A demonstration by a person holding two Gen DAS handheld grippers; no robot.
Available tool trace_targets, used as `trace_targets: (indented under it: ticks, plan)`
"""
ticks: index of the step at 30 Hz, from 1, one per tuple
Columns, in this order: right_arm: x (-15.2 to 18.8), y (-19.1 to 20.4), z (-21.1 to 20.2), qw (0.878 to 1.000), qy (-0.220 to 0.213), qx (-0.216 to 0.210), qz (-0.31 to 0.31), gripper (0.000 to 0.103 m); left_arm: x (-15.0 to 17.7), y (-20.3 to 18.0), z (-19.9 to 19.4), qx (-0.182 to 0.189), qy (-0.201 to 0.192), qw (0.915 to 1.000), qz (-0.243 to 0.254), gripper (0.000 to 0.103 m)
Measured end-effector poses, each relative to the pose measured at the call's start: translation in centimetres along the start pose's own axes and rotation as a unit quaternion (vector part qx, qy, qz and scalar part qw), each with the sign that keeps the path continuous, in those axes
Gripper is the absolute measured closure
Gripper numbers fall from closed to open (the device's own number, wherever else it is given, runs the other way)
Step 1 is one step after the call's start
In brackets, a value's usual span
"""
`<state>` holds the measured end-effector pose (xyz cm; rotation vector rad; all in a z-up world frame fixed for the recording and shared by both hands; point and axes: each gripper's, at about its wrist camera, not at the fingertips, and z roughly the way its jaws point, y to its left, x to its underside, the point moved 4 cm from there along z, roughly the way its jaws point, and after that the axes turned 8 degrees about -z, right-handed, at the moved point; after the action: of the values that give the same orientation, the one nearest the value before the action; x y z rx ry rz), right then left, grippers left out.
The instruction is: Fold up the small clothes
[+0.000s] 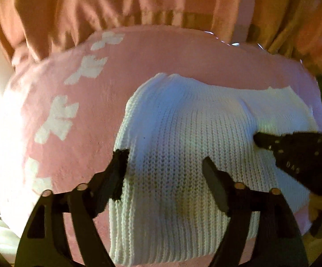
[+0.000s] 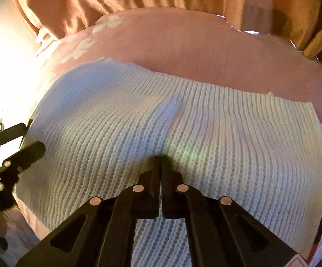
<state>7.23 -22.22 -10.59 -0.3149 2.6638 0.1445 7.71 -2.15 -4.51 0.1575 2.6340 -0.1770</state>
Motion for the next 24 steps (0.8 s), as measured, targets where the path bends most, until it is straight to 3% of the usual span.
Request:
trace_targets:
  ticks: [2, 4, 6, 8, 9, 10, 12, 13, 16, 20, 24]
  plan:
    - [-0.1, -0.1, 0.0, 1.0, 0.002, -0.003, -0.004, 0.103, -0.9, 1.8, 0.8, 0.032, 0.014, 0.9977, -0.058, 0.023]
    - [-0.2, -0.4, 0.0, 1.0, 0.0, -0.01, -0.002, 0.103, -1.8, 4.2, 2.2, 0.056, 0.028, 0.9901, -0.125, 0.023]
    - [-0.3, -0.2, 0.0, 1.0, -0.001, -0.019, 0.004, 0.103, -2.3, 5.7, 4.1, 0.074, 0.055, 0.9801, -0.176, 0.023]
    - [-0.5, -0.4, 0.2, 1.0, -0.002, -0.027, 0.007, 0.103, -2.2, 6.1, 6.4, 0.125, 0.102, 0.9622, -0.219, 0.025]
    - [-0.5, -0.5, 0.2, 1.0, -0.002, -0.03, 0.008, 0.103, -2.2, 6.0, 7.0, 0.132, 0.106, 0.9589, -0.228, 0.026]
    - [-0.5, -0.6, 0.2, 0.999, -0.002, -0.032, 0.008, 0.103, -2.4, 5.6, 6.9, 0.129, 0.1, 0.9623, -0.218, 0.029]
    - [-0.4, -0.7, 0.2, 0.999, -0.002, -0.038, 0.011, 0.103, -2.6, 4.3, 7.1, 0.148, 0.115, 0.9621, -0.198, 0.069]
    - [-0.4, -0.8, 0.2, 0.999, -0.003, -0.042, 0.012, 0.103, -2.6, 4.1, 7.0, 0.162, 0.119, 0.9574, -0.208, 0.075]
    - [-0.3, -0.9, 0.2, 0.998, -0.007, -0.053, 0.016, 0.103, -3.3, 3.3, 5.2, 0.207, 0.104, 0.9474, -0.221, 0.081]
    - [-0.1, -1.3, 0.2, 0.997, -0.011, -0.074, 0.03, 0.103, -5.3, -0.7, -1.2, 0.287, 0.05, 0.9368, -0.193, 0.083]
    - [0.3, -2.5, 0.0, 0.99, -0.022, -0.122, 0.07, 0.103, -5.9, -8.2, -4.8, 0.314, 0.044, 0.938, -0.139, 0.083]
